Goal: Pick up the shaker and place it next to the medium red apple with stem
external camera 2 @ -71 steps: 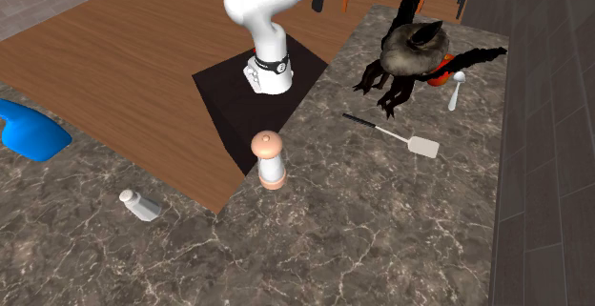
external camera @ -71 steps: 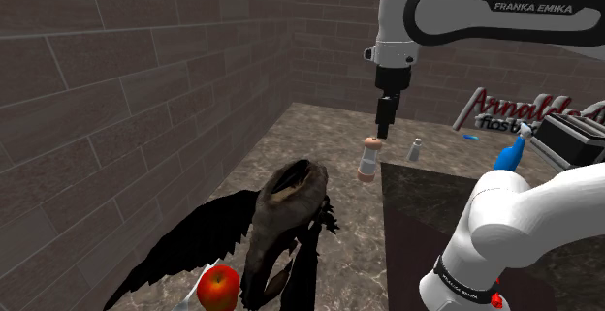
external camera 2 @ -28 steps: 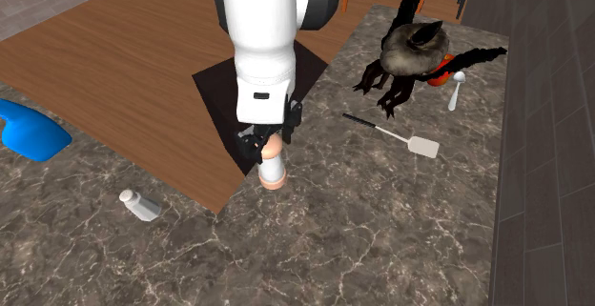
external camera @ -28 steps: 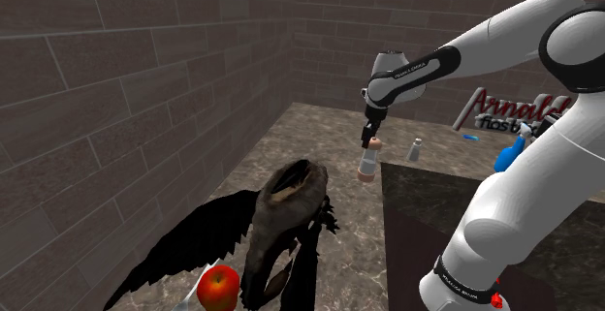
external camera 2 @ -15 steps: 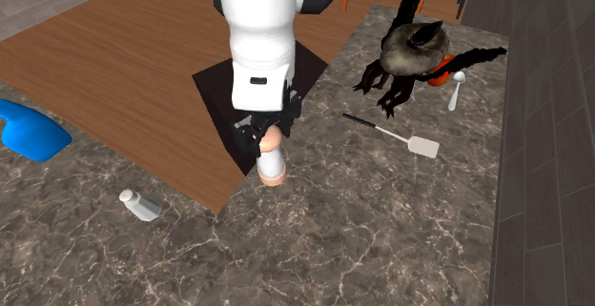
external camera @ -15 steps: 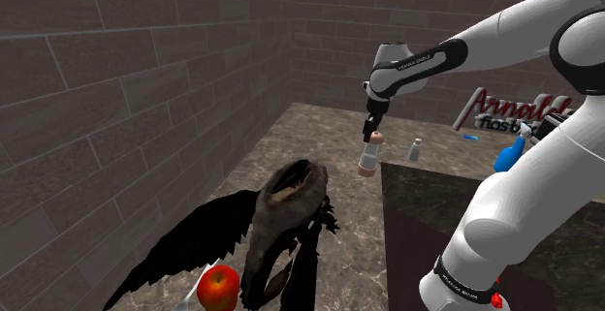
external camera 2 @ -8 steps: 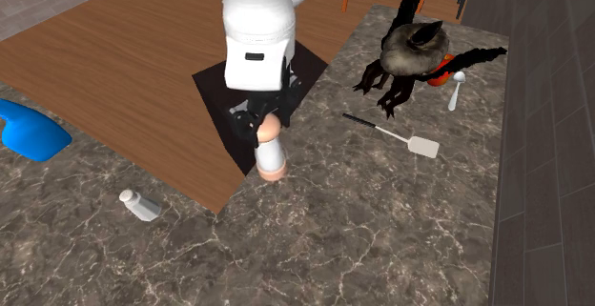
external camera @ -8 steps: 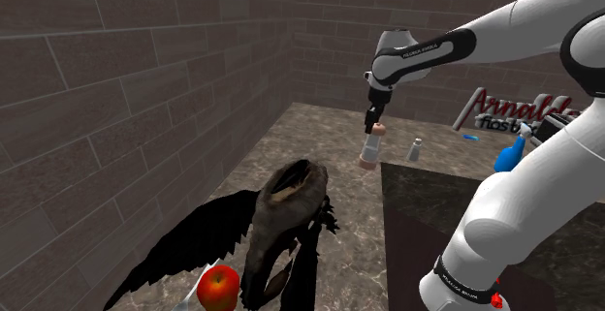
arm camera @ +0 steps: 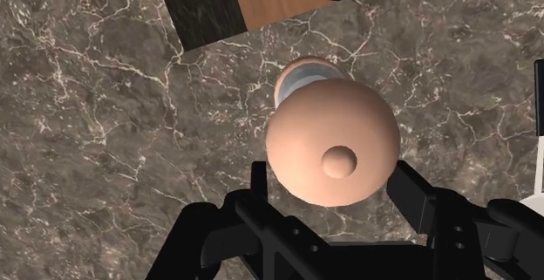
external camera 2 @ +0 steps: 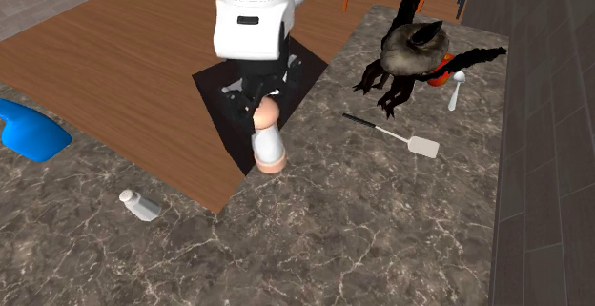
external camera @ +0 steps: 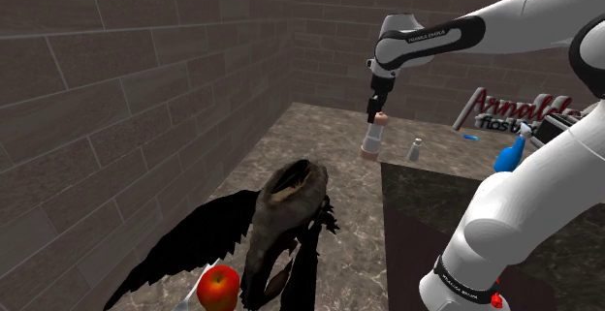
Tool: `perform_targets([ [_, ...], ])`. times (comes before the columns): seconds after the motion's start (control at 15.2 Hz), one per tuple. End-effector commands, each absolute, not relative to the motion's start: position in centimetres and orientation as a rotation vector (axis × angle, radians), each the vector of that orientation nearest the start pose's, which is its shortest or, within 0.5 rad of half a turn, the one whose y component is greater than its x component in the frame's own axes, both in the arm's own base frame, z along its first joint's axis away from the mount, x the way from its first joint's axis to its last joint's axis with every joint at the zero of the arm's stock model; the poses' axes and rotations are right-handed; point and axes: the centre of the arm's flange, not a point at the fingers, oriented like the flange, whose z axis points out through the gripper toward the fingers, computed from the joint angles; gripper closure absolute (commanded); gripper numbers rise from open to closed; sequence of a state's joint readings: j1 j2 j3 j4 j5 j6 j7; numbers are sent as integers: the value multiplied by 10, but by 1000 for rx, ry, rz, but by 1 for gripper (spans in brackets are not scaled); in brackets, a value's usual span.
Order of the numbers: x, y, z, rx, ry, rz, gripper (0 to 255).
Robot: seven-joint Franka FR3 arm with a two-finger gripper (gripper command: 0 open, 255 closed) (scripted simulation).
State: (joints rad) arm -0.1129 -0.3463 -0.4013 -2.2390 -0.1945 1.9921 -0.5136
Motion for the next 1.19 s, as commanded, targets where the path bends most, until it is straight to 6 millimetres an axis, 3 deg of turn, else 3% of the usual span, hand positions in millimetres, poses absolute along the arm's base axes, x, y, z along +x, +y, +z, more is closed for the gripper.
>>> perform_targets([
  [0.0, 392, -249, 514, -3217, -143, -73, 255],
  [1.12, 392, -249, 604, -3217, -143, -73, 255],
])
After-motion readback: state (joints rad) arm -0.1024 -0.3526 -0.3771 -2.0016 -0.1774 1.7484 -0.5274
